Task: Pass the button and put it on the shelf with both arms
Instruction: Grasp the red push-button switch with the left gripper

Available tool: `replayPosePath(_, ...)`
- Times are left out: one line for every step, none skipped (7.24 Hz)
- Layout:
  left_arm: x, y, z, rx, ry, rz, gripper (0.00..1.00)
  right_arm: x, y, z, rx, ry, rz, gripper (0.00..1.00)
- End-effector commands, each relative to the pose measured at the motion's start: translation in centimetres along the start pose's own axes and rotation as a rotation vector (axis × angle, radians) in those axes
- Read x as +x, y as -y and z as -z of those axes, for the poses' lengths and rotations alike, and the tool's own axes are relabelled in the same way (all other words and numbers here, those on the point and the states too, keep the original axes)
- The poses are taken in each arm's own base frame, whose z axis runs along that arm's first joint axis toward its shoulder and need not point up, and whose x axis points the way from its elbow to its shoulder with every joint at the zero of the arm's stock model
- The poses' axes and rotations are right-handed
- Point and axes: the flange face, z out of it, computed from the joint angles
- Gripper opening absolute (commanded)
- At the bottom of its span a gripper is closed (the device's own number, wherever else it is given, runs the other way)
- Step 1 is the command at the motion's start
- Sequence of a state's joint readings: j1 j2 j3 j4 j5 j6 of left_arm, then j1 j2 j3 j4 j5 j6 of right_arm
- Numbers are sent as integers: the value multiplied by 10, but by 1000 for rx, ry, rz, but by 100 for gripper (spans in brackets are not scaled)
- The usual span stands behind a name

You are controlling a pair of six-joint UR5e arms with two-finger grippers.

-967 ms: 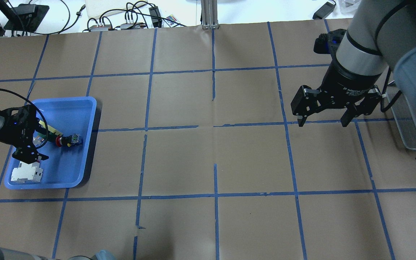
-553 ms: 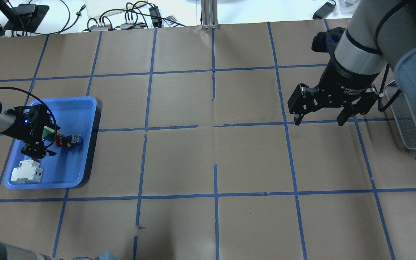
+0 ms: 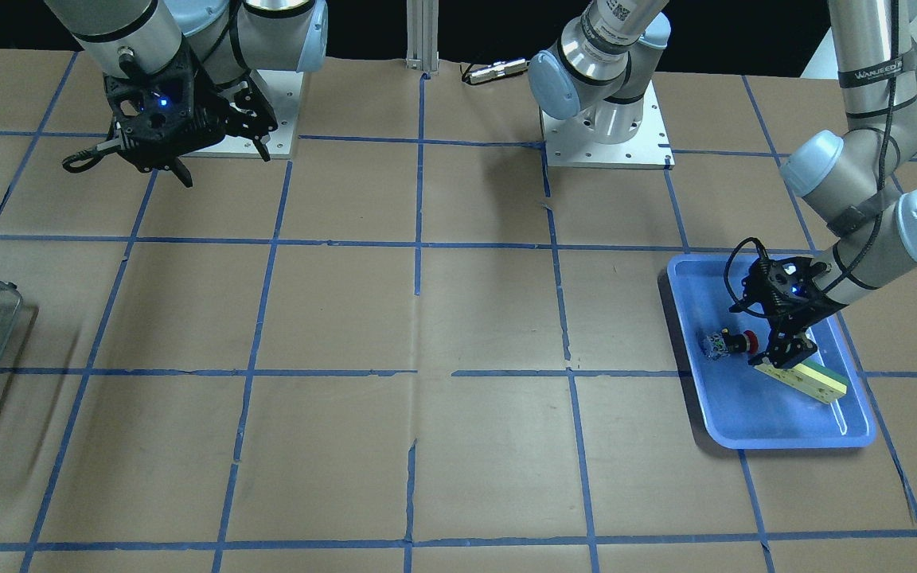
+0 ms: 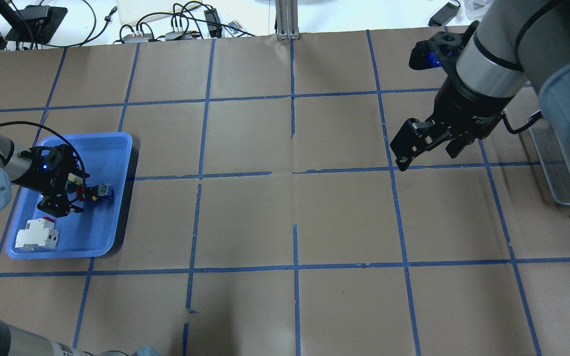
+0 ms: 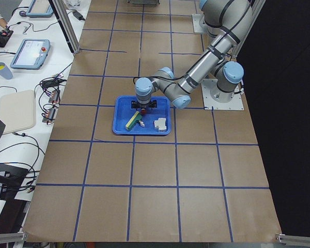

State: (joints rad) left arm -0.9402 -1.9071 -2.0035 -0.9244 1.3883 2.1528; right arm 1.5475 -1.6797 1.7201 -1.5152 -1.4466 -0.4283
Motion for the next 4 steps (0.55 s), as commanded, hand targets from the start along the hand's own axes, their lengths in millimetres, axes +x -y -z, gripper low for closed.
replayPosePath(-1,-3,-10,9,-14,4,67,6,5,1,49,37,293,100)
replayPosePath(-1,-3,-9,8,-11,4,32,11,5,-5,77,91,360,96)
replayPosePath(-1,-3,-8,8,-11,3,15,15,9,-14,179,218,466,100)
replayPosePath(-1,-1,-4,2,-6,-3,13,23,6,-23,213,256,517,100)
